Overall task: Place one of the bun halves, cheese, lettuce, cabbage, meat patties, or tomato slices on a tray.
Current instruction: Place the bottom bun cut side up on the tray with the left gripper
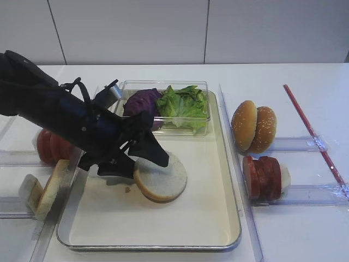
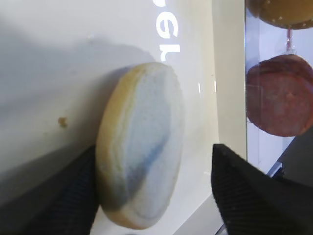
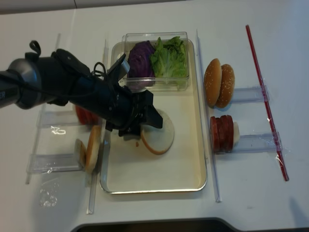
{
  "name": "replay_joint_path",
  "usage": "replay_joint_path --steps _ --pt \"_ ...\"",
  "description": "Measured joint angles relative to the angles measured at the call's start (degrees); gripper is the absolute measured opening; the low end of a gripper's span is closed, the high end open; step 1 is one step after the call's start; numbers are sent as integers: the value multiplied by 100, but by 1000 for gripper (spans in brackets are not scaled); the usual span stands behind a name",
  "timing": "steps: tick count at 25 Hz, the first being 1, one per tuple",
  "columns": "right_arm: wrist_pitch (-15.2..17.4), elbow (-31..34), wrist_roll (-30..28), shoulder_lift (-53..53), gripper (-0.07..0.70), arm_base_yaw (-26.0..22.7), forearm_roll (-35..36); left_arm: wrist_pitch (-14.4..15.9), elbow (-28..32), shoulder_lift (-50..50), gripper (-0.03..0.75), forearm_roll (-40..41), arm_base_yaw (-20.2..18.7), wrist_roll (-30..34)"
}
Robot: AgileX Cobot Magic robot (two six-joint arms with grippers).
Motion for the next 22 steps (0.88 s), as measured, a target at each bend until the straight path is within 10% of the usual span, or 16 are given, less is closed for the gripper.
replay_joint_path --steps 22 --pt "0 0 0 0 0 0 0 1240 -1395 -169 470 2267 3 -1218"
